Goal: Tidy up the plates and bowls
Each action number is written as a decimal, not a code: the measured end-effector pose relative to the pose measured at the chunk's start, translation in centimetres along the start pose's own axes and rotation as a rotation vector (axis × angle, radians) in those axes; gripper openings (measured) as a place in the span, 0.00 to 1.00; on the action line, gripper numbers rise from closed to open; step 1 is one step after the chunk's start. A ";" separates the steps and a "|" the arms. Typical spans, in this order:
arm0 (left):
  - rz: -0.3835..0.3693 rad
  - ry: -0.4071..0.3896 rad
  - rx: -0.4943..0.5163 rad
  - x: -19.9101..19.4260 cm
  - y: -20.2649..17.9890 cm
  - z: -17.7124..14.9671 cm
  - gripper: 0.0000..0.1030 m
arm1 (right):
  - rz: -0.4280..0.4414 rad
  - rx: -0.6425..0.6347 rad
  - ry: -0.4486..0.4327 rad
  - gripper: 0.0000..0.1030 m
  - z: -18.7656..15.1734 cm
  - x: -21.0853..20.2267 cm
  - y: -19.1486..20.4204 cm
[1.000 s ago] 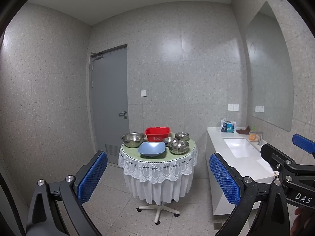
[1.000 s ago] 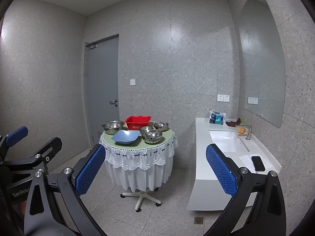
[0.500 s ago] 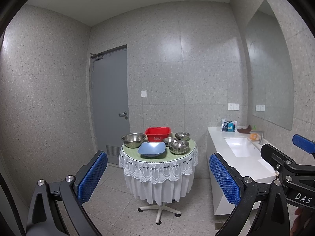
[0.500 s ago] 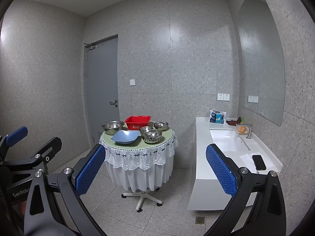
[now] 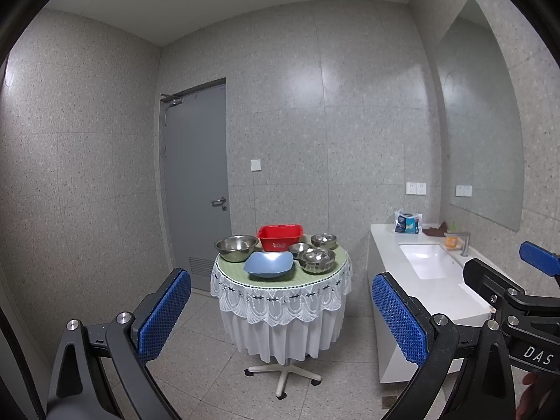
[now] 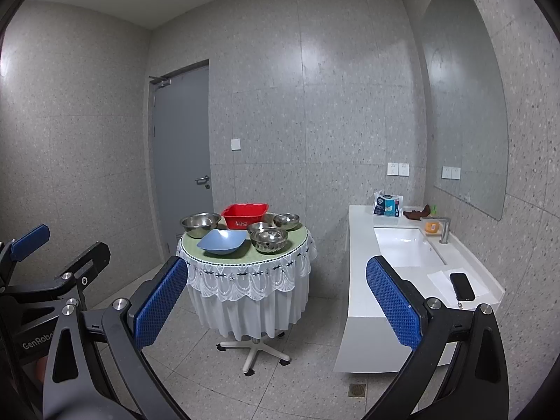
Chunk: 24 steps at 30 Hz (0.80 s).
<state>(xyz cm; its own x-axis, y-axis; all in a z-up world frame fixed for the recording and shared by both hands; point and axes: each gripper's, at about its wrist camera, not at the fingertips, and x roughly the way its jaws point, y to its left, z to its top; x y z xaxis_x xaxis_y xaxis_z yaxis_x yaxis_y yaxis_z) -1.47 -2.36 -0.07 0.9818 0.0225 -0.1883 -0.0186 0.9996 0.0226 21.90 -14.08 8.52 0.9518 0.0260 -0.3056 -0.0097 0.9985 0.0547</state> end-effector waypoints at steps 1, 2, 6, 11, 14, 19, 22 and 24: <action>0.000 0.000 0.000 0.0 0.0 0.0 0.99 | 0.000 0.000 0.001 1.00 0.0 0.0 0.0; 0.001 0.001 0.000 0.0 0.0 0.0 0.99 | 0.001 0.001 0.001 1.00 0.0 0.1 -0.1; 0.004 0.007 0.001 0.0 -0.2 0.2 0.99 | 0.005 0.002 0.005 1.00 -0.2 0.4 -0.3; 0.008 0.012 0.004 0.2 -0.5 0.4 0.99 | 0.009 0.004 0.010 1.00 -0.3 0.6 -0.5; 0.013 0.016 0.004 0.2 -0.8 0.6 0.99 | 0.013 0.005 0.014 1.00 -0.3 0.9 -0.8; 0.019 0.024 0.009 0.5 -1.3 0.8 0.99 | 0.023 0.008 0.024 1.00 -0.2 1.5 -1.4; 0.022 0.031 0.011 0.8 -1.7 1.1 0.99 | 0.028 0.010 0.033 1.00 0.0 2.2 -1.8; 0.024 0.035 0.011 1.2 -1.8 1.4 0.99 | 0.031 0.011 0.034 1.00 0.1 2.5 -2.0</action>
<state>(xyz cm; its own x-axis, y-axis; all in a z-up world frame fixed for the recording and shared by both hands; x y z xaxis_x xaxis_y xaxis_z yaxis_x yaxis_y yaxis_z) 0.03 -4.19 0.99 0.9738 0.0476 -0.2223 -0.0401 0.9985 0.0382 24.36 -16.06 7.69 0.9399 0.0592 -0.3361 -0.0358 0.9965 0.0755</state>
